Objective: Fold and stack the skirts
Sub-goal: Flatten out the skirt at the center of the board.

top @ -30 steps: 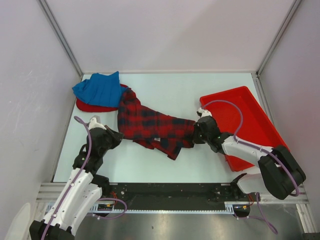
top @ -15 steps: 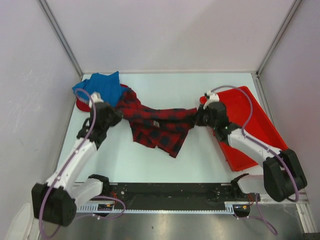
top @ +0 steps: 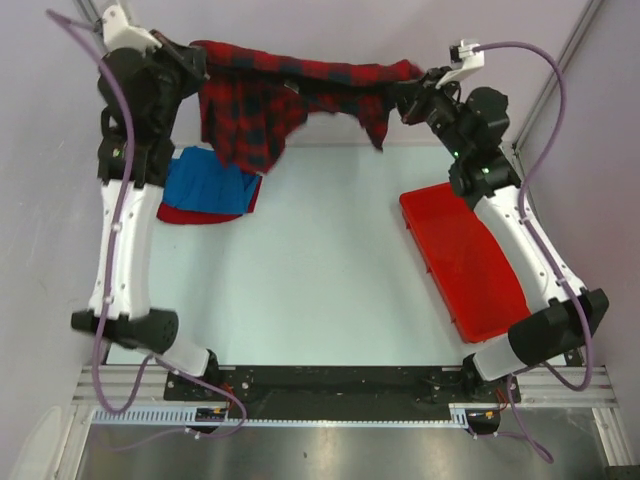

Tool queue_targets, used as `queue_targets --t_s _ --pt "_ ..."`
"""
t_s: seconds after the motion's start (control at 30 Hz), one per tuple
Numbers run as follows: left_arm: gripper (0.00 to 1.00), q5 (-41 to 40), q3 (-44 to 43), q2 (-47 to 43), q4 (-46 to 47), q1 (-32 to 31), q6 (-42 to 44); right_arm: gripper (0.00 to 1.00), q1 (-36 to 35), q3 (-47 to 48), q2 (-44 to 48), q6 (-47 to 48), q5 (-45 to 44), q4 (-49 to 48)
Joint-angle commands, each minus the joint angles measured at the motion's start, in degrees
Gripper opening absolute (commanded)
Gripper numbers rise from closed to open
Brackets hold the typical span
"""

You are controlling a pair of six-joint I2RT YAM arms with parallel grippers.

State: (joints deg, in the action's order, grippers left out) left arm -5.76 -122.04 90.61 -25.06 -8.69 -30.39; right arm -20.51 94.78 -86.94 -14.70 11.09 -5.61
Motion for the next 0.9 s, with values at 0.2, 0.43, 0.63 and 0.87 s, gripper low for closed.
queue_targets --t_s 0.2,0.43,0.63,0.87 --pt "0.00 5.3 67.7 -39.5 10.9 0.8 -12.0 0.00 -4.5 -32.8 19.8 -2.7 1.7 14.5" --pt "0.28 3.1 97.8 -59.3 -10.1 -2.3 -25.2 0.23 -21.0 -55.4 29.2 -12.1 -9.5 27.5" --pt "1.00 -1.6 92.6 -69.3 -21.0 -2.9 -25.5 0.98 -27.1 -55.1 38.4 -15.4 -11.8 36.7" --pt "1.00 3.8 89.7 -57.0 -10.8 -2.8 -20.5 1.00 -27.3 -52.0 37.6 -12.7 -12.4 35.2"
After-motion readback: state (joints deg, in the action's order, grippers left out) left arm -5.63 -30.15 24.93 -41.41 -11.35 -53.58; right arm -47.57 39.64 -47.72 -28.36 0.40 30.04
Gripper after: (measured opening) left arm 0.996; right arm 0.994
